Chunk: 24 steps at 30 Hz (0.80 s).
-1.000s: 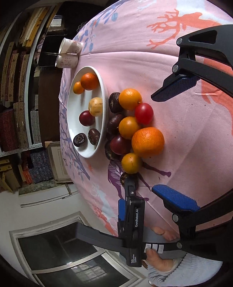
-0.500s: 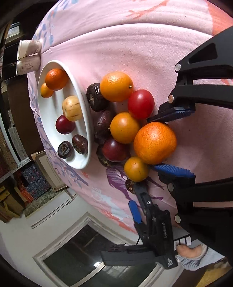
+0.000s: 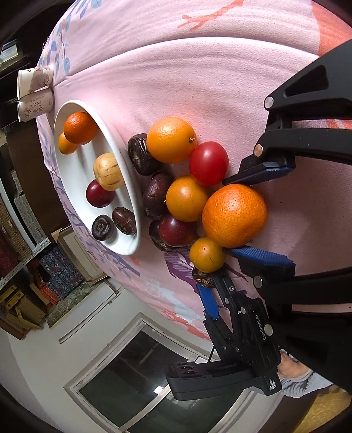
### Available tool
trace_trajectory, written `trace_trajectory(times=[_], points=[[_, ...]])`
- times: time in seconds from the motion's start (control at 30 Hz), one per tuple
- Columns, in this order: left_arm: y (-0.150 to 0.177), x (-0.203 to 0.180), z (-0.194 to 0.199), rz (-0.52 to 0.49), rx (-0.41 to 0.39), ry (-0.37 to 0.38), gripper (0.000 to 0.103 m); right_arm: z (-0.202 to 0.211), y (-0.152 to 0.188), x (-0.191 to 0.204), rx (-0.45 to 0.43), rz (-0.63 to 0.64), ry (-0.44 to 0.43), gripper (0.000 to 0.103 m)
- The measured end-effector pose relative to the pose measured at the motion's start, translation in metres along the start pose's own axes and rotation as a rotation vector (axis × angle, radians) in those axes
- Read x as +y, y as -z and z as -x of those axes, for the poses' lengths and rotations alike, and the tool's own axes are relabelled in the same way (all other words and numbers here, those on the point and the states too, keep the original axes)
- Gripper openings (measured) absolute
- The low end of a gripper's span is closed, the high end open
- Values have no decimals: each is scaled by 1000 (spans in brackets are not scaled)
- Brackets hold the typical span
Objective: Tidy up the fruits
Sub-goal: 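Grasp a large orange with the right tool while the left tool grasps a dark brown fruit, then lower both fruits into the white plate and open both tools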
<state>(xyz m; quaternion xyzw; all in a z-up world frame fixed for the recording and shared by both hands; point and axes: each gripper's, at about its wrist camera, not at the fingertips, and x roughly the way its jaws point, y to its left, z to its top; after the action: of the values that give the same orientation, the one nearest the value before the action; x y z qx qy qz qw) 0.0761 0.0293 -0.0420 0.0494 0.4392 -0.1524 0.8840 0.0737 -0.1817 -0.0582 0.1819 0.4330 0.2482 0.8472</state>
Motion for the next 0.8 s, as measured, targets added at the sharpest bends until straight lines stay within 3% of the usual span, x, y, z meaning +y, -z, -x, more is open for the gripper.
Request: trace_trajectory(times=[0.1, 0.23, 0.37, 0.47, 0.6, 0.8], points=[[0, -1, 1, 1, -4, 38, 43, 0, 0, 0, 0, 0, 0, 44], [0, 4, 4, 38, -24, 103, 43, -1, -1, 0, -1, -2, -2, 44], [1, 2, 10, 32, -55, 97, 43, 3, 0, -2, -17, -7, -3, 44], [-3, 6, 20, 52, -102, 110, 43, 15, 0, 2, -83, 4, -24, 44], [-30, 3, 27, 24, -139, 72, 43, 28, -14, 11, -142, 53, -13, 44], [-90, -4, 22, -4, -179, 52, 43, 41, -73, 12, -221, 107, 83, 44]])
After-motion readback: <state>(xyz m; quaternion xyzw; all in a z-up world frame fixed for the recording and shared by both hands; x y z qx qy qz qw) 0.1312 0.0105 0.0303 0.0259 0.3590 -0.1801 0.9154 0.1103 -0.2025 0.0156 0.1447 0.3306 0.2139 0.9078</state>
